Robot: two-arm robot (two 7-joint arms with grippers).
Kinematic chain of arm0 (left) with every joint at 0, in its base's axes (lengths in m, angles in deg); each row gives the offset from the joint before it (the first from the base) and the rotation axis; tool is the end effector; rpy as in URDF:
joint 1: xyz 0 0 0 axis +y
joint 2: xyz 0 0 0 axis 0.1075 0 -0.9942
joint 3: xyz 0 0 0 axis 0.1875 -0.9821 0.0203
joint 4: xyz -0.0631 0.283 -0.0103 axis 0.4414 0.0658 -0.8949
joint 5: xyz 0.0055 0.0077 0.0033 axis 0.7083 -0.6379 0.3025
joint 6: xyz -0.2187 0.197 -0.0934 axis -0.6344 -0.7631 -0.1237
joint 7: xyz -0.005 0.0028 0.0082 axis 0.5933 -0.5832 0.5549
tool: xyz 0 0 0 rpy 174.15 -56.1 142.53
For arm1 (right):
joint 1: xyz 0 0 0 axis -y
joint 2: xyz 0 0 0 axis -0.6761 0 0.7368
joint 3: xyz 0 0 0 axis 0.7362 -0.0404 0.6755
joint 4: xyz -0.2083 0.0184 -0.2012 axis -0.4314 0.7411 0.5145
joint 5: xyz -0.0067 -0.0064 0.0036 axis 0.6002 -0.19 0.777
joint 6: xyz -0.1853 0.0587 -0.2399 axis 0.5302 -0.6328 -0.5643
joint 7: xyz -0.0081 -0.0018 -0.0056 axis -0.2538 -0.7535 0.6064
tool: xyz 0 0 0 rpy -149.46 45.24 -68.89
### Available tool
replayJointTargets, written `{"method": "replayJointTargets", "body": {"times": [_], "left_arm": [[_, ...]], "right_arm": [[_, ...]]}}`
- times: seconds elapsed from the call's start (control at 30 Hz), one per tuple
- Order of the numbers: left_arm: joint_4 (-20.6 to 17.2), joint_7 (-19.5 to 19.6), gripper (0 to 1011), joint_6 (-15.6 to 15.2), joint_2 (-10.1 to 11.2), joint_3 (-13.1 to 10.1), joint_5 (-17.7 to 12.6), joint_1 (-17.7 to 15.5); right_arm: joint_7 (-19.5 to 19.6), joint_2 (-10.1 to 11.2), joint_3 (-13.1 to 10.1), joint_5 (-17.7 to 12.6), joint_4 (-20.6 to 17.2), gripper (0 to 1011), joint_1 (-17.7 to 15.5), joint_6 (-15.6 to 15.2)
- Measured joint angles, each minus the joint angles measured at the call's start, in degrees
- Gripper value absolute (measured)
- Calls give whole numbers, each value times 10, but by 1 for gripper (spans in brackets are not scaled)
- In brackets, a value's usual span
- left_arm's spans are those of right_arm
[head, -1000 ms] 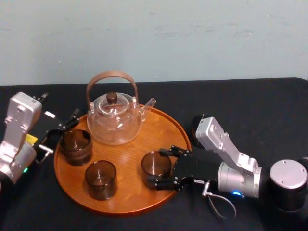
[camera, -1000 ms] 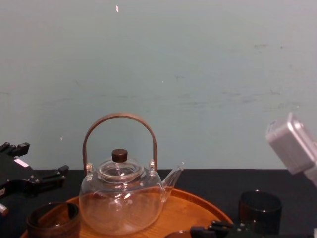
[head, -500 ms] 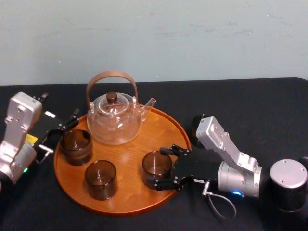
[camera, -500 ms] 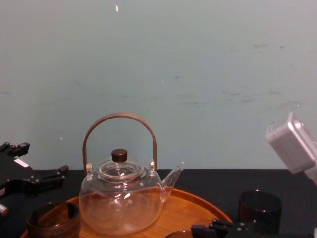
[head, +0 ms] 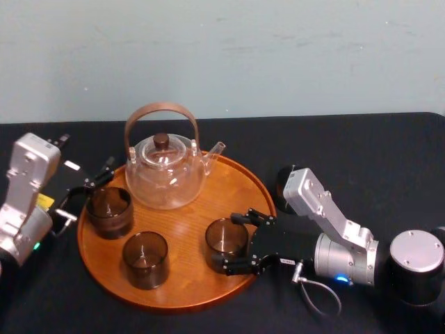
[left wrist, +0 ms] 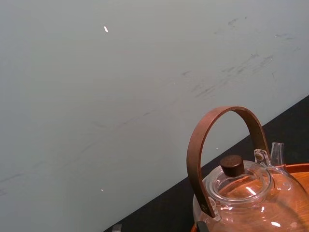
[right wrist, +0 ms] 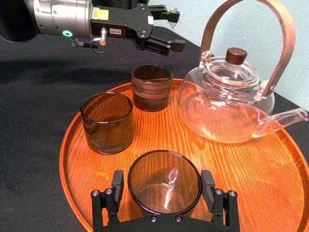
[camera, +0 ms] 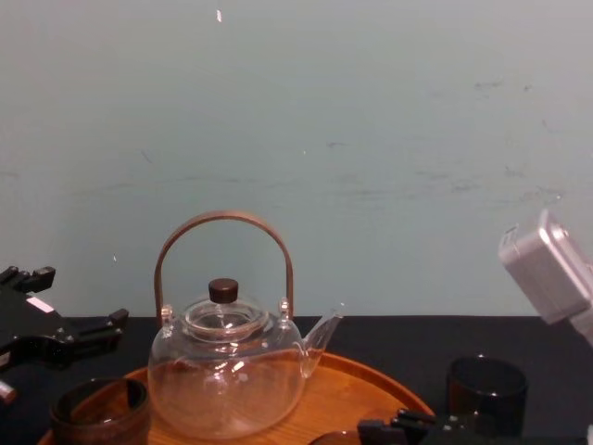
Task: Pick up the glass from the table and place it on the tray.
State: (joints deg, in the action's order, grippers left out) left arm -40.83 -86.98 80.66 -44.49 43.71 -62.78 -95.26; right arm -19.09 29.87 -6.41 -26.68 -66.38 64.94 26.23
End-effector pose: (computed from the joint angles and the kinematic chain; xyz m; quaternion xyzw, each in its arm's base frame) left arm 0.3580 0.0826 -0.3023 0.1415 -0.1324 0.5798 0.7913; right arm 0.3705 0.0004 -0.3078 -0.1611 -0.0081 -0.2247 0.9610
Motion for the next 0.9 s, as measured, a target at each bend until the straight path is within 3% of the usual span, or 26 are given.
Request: {"method": "replayJointTargets", "body": {"times": [0.13, 0.47, 0.9], "left_arm": [[0, 0, 1002, 0, 0, 0, 0, 0], [0, 0, 1001, 0, 0, 0, 0, 0], [0, 0, 1002, 0, 0, 0, 0, 0]], "right_arm": [[-2, 3, -6, -8, -4, 1002, -2, 1], [-2, 33, -29, -31, -39, 1002, -29, 1], [-13, 108, -72, -68, -106, 1002, -90, 16]]}}
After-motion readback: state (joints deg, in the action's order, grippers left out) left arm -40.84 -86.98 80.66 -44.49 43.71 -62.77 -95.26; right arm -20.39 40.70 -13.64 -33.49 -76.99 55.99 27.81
